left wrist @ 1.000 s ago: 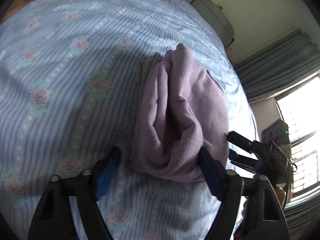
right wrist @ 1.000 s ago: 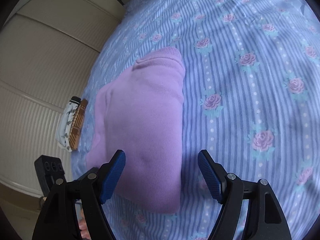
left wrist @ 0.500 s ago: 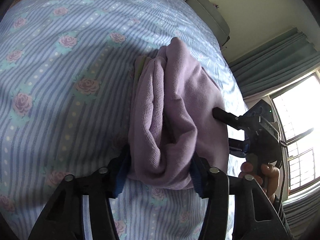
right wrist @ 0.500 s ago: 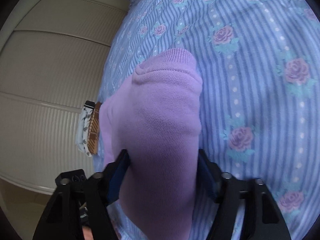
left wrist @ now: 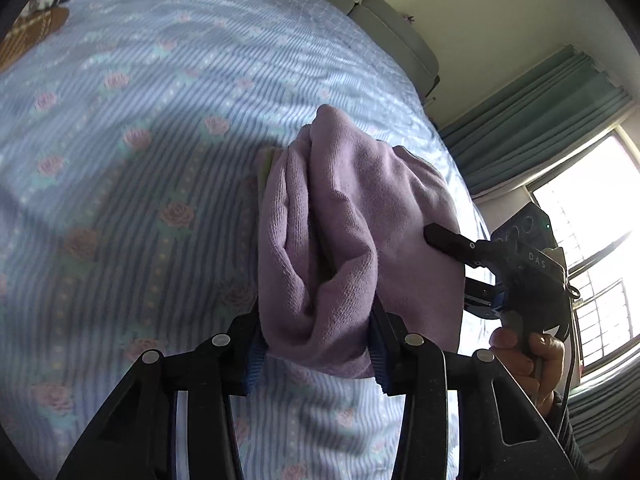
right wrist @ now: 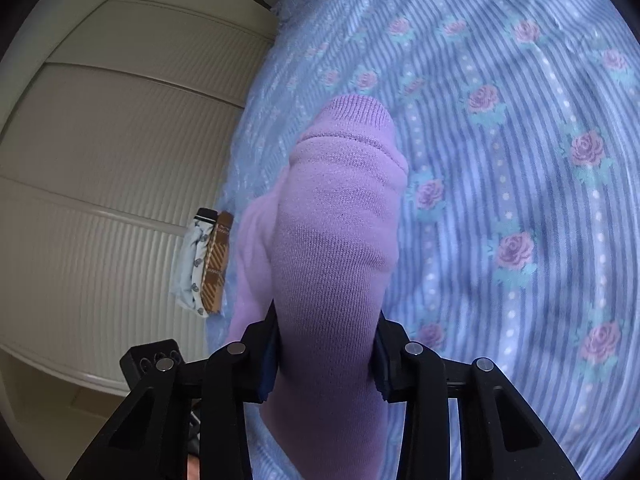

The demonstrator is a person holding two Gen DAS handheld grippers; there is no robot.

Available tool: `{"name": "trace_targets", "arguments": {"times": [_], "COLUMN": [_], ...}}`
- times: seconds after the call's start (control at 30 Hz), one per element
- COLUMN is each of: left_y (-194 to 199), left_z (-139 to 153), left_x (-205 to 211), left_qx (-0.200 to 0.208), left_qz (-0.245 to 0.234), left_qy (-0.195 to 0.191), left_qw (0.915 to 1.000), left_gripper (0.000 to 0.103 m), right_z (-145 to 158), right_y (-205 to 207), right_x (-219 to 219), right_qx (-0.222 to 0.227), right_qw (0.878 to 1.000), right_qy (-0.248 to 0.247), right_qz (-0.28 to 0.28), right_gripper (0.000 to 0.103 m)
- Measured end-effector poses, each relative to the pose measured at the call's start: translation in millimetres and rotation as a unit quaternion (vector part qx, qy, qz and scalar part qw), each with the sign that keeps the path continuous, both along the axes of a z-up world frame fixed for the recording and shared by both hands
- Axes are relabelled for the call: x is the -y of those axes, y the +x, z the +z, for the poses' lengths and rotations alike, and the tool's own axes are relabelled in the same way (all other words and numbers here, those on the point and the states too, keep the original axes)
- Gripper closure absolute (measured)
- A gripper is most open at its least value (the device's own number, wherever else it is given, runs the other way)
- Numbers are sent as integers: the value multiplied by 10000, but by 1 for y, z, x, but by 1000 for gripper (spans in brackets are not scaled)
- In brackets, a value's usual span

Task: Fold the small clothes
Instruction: 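Carry the bundle with both grippers onto the clothes stack in the basket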

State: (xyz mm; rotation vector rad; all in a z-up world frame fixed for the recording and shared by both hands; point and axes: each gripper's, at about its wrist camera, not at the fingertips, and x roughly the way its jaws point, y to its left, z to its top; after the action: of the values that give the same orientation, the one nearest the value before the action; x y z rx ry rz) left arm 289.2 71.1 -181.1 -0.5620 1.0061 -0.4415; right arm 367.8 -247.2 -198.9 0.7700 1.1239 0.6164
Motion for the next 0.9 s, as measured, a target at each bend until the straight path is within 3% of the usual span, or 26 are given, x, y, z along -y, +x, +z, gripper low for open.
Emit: {"name": "trace_targets", "arguments": {"times": [0.27,0.43,0.73,0.9], "left_y": [-14,-20,-14,8], "left_z": [44,68,124,149], "left_x": [-40,-85,-233,-329], "left_qx": [297,486,839,1018], "left_qz": [156,397,1077,1386], "left_qy": [-73,-60,317,595], "left_qw": [9994,9980,9901,9833], "left_gripper": [61,61,61,61], "right_z": [54,87,136,144], "right_y": [-7,-1,37,68], "right_x": [-42,-96,-265,-371], "right_qx": [297,520,833,935], "right_qw": [9995,9982,9929,9895], "right_qy": [-48,-60,167,441], "right_qz": [77,284,839,1010], "right_gripper": [64,64,64,64]}}
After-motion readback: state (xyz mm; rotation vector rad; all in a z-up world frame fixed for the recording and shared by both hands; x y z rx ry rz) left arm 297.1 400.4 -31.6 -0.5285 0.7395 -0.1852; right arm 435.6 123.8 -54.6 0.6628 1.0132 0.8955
